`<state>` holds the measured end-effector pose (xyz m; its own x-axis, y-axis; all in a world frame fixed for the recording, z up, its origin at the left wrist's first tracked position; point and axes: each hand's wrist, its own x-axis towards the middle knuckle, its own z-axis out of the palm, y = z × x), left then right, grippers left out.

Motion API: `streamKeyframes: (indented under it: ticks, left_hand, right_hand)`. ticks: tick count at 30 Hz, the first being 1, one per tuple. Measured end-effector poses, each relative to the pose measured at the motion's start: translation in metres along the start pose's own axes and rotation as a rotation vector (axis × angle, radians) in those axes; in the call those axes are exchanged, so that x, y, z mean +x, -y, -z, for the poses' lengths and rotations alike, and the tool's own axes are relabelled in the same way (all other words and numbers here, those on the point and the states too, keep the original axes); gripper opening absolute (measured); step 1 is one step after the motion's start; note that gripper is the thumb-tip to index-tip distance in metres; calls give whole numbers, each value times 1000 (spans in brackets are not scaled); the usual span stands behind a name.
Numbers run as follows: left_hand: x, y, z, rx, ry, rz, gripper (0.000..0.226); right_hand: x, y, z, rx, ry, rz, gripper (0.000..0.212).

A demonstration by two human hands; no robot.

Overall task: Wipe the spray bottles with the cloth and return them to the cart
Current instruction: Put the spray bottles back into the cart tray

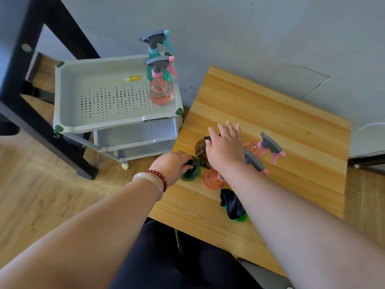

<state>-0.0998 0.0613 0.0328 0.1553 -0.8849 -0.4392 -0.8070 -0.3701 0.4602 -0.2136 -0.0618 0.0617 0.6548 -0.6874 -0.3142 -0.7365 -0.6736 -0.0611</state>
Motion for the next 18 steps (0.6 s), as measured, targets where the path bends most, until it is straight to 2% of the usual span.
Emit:
streamKeyframes:
  ticks: [5,10,18]
  left_hand:
    - [-18,12,15,-143,-181,71,30]
    - [-29,26,45,-182,-329,125,27]
    - [-41,51,99,-282,-624,229,29]
  right_hand:
    - [1,10,12,70,-55,2,48]
    - [12,33,29,115,-106,60,48]
    - [42,73,49,138,-88,108,48]
